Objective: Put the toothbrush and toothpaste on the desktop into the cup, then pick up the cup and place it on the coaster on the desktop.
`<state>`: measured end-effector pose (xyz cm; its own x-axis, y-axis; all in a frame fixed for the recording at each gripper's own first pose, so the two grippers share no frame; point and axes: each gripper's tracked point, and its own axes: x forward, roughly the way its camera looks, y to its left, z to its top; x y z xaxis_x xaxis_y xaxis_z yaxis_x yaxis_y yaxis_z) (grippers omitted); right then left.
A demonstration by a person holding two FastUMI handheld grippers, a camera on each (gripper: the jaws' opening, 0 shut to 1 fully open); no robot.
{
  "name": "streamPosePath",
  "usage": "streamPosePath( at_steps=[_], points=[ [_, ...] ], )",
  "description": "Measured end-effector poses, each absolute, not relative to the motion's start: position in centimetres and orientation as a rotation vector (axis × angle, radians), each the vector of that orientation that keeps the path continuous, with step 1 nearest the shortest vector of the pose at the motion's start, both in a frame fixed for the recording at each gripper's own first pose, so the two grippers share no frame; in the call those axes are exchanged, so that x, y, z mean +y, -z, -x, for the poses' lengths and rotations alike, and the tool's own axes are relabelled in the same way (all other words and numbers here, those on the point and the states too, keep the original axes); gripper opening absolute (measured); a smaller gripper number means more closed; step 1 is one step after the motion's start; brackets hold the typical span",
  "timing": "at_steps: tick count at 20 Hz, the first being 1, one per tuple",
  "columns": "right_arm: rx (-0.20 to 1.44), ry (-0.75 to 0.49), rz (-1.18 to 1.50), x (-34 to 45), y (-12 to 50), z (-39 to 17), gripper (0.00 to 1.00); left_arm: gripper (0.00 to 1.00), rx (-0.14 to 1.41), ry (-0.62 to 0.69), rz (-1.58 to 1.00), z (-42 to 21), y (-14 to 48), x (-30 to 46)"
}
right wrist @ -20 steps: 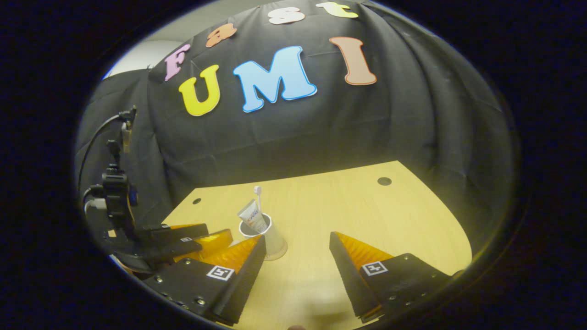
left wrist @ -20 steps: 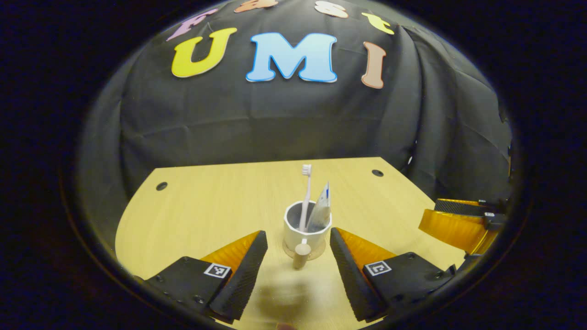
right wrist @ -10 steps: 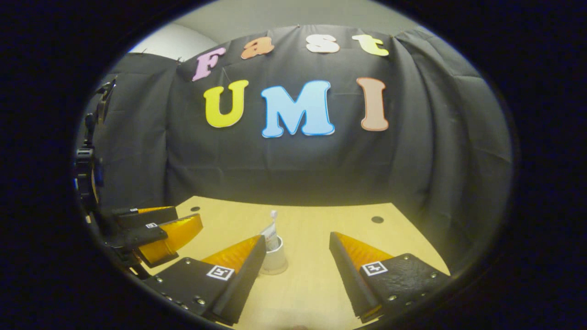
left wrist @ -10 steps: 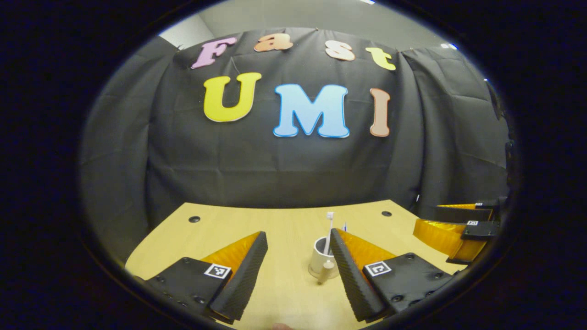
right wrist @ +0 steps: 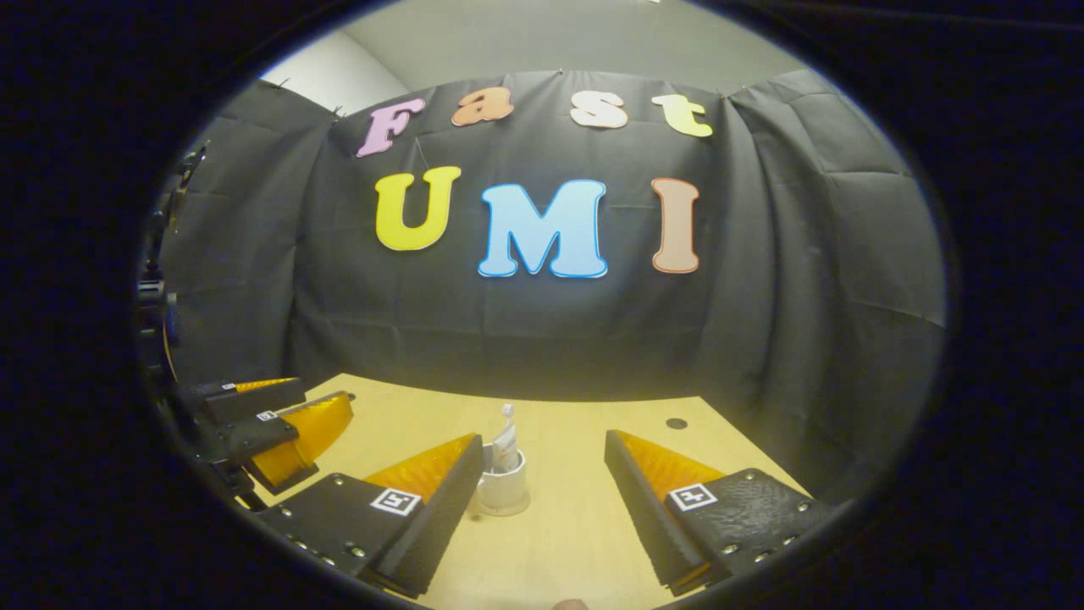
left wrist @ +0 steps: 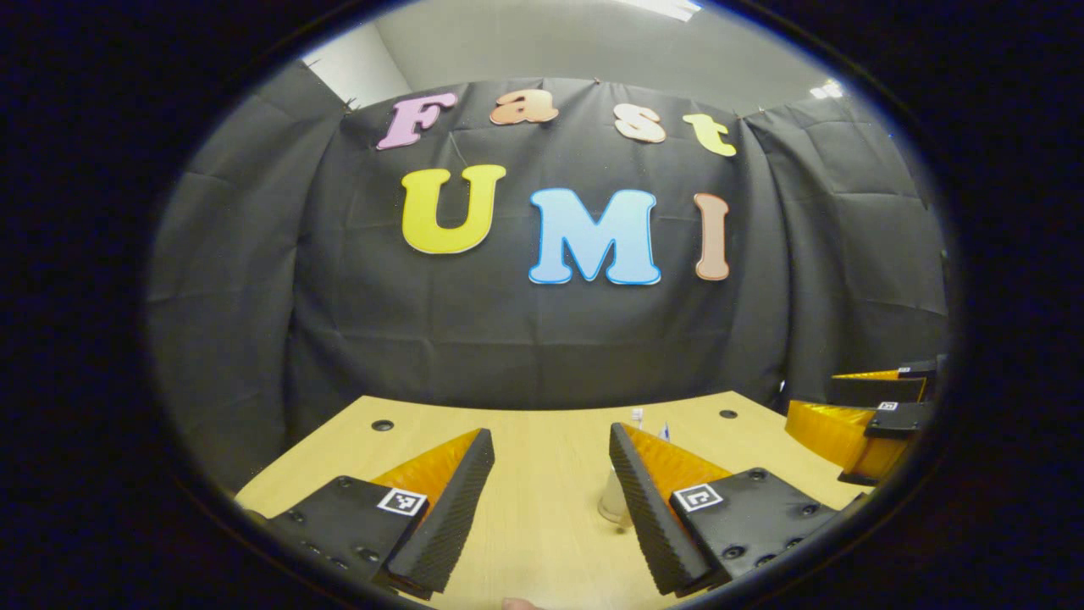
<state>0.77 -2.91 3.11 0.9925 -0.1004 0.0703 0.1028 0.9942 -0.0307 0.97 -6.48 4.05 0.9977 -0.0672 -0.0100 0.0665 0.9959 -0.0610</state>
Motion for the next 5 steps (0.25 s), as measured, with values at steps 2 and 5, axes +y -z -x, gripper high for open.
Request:
streamPosePath(
  at_steps=[2,5],
  points=[
    [-0.083,0.117,0.034,-2.6,-3.7,-0.4,0.90,0.96,0.004,0.079,0.065,-0.8,-4.4,-6.4],
    [-0.103,0.138,0.030,-2.3,-4.6,0.0,0.90,0.97,-0.013,0.102,0.057,-0.7,-5.0,-6.6]
  ],
)
